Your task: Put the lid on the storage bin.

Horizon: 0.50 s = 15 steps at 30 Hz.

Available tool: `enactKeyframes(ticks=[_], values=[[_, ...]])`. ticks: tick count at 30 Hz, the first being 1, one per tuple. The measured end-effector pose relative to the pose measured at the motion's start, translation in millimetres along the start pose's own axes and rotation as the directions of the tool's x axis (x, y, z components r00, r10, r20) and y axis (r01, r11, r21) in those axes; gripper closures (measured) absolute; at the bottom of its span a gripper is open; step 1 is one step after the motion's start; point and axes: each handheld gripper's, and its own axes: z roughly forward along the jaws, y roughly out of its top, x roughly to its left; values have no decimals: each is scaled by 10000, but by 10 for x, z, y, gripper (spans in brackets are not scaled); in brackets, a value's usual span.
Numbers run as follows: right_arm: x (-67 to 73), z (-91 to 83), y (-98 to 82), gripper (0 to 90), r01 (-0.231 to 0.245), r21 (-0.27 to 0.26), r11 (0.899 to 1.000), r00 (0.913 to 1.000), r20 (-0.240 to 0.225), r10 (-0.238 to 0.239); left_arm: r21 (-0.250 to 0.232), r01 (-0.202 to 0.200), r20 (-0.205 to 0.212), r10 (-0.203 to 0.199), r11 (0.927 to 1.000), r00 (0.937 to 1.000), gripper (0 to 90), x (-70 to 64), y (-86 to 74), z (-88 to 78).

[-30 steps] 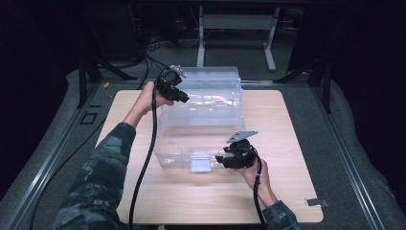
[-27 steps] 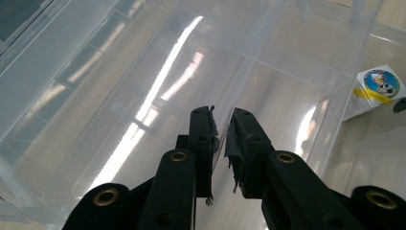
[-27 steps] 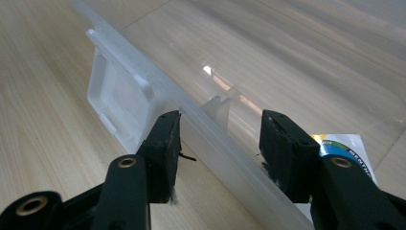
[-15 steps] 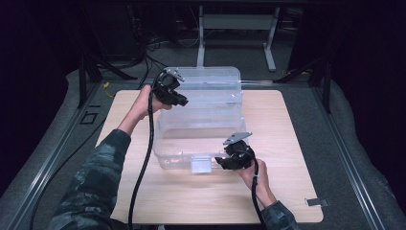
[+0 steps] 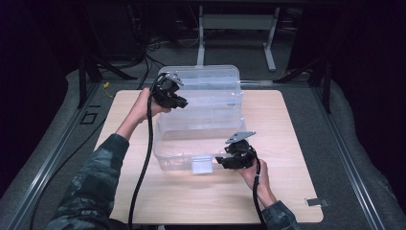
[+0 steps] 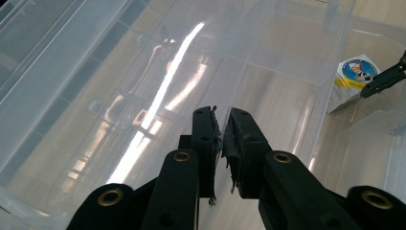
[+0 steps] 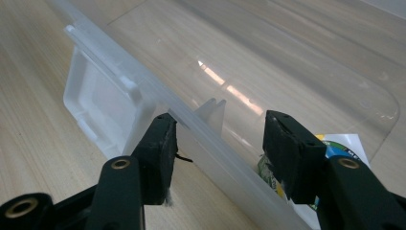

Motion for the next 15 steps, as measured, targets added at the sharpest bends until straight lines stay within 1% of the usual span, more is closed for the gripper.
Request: enactKeyframes(ticks=[1, 3, 6, 8, 10, 13, 14, 15], values=[[7, 4, -8, 452, 30, -119, 9999, 10000, 57, -29, -1, -90, -34, 90, 10000, 10000, 812, 0, 19, 14], [11, 4, -11, 452, 70, -131, 9999, 9999, 87, -69, -6, -149, -45, 149, 9999, 9999, 813, 5, 47, 39], [22, 14, -7, 455, -49, -212, 9998, 9998, 180, 53, 41, -90, 38, 90, 10000, 10000, 812, 33, 109, 86], [36, 23, -8, 458, -103, -307, 9995, 9992, 377, 114, 67, -55, 72, 54, 10000, 10000, 810, 49, 143, 112], [40, 27, -4, 459, -156, -279, 9995, 9987, 479, 169, 126, -19, 94, 17, 9999, 10000, 808, 54, 170, 127], [39, 28, -6, 460, -150, -315, 9994, 9989, 443, 164, 135, -19, 84, 18, 9999, 10000, 808, 49, 162, 118], [36, 29, -7, 461, -147, -323, 9994, 9991, 399, 160, 67, 30, 110, -31, 10000, 9999, 808, 48, 148, 107], [29, 26, -1, 461, -171, -223, 9996, 9993, 344, 178, 15, 62, 154, -62, 10000, 9999, 808, 42, 139, 98]])
